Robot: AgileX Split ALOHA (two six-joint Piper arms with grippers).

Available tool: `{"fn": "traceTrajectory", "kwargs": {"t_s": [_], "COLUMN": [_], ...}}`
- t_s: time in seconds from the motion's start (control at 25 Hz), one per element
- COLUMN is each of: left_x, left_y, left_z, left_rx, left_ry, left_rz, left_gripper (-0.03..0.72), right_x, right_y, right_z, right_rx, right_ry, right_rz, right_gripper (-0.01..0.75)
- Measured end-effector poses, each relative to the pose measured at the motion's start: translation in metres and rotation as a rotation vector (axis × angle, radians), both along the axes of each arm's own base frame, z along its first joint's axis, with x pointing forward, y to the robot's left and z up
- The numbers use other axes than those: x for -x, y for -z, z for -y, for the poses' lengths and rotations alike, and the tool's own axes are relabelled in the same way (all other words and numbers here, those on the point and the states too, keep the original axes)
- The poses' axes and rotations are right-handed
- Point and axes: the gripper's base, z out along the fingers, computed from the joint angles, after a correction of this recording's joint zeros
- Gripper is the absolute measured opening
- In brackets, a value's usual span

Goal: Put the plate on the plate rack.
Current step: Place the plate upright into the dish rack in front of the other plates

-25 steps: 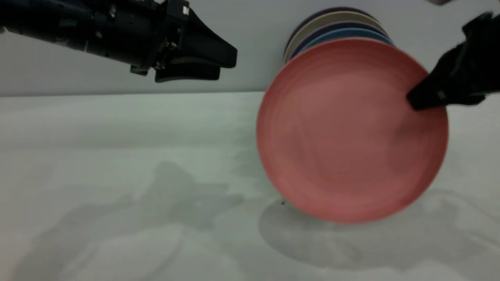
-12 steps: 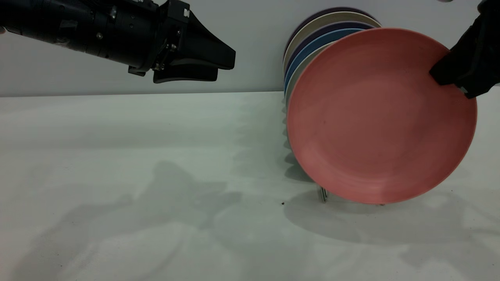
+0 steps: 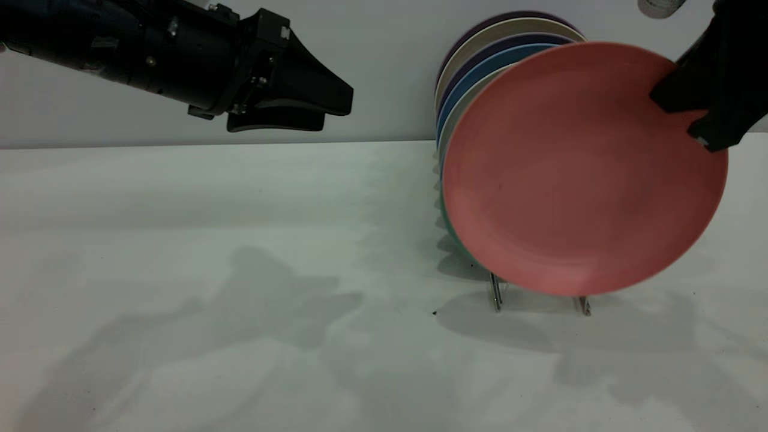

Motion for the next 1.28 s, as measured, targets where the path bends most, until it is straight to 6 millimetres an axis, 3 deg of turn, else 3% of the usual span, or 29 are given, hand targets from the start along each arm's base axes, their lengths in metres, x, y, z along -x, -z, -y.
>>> {"fn": "traceTrajectory", "kwargs": {"t_s": [0.24,0.52,1.12,1.28], "left_x": [-0.001,0.0,-0.001,0.0], "left_y": [0.004,0.004,0.004,0.003], "left_z": [-0.013,-0.013,-0.013,-0.012], "left_rx": [-0.002,0.002,0.009,0.028], "left_ry": [-0.034,-0.032,-0.038,-0.037], "left_rz": [-0.017,-0.022,-0.023,-0.027], "left_gripper": [0.458,0.458,0.458,0.458], "right_x": [0.005,0.007,0.006,0.004], "right_y": [-0.022,-0.033,-0.035,-0.029], "right_z": [0.004,0.007,0.009,0.001], "right_rx": [0.027,0.068,0.124,0.143], "right_ry": [-0.007,-0.002,-0.009,-0.037], "right_rz": [0.097,0.166,0.203,0.196], "right_gripper": [0.019,0.019,0.019,0.019]}}
